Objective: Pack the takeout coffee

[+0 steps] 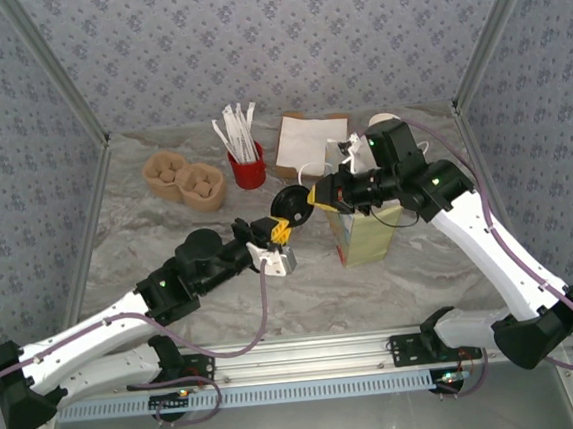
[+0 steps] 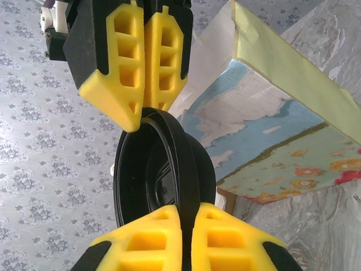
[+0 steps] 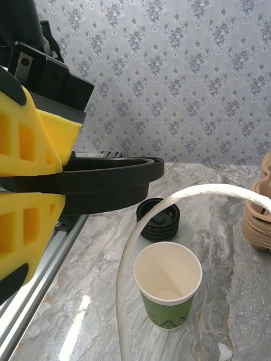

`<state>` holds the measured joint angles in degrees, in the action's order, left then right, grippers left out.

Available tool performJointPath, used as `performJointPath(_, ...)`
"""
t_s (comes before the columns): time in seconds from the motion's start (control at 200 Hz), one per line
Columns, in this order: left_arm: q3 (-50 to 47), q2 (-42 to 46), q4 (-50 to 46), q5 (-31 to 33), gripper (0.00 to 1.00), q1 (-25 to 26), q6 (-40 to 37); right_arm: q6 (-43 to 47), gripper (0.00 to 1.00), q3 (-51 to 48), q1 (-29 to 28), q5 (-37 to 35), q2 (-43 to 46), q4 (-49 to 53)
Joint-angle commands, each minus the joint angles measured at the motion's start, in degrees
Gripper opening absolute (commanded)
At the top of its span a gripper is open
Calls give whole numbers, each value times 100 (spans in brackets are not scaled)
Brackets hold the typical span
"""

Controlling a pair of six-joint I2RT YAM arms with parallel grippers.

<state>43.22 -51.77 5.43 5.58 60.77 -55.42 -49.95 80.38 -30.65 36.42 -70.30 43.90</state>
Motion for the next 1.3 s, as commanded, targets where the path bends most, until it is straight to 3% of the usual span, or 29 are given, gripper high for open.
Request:
performJointPath(0.0, 67, 149, 49, 59, 4, 35, 310, -4, 19, -66, 6, -74, 174, 5)
performJointPath(0.12, 3, 240, 162, 124, 3, 31, 831, 106, 37, -20, 15, -390, 298, -94)
performJointPath(0.23, -7, 343, 146, 236, 3, 31, 1525, 272, 42, 35, 11, -841, 446, -234)
performJointPath(0.37, 18, 619, -149, 407, 4, 27, 2735, 532, 43, 25, -153, -1444, 593, -326)
performJointPath(0.51, 58, 1085, -747, 807, 4, -53, 4045, 685, 43, -304, -935, -1766, 610, -853)
performJointPath(0.625, 229, 1410, -1535, 839, 4, -382, 5236, 753, 43, -240, -1427, -1632, 304, -1105)
performJointPath(0.805, 505, 1732, -2527, 724, 2, -907, 6637, 638, 42, -318, -2029, -2034, -78, -1408)
performJointPath(1.039, 389, 1769, -2742, -234, 0, -1654, 8292, 181, 38, -838, -2142, -2573, -472, -1923)
performJointPath(1.294, -230, 1605, -2133, -1582, 0, -2505, 9622, -139, 38, -1156, -2004, -2782, -804, -2404)
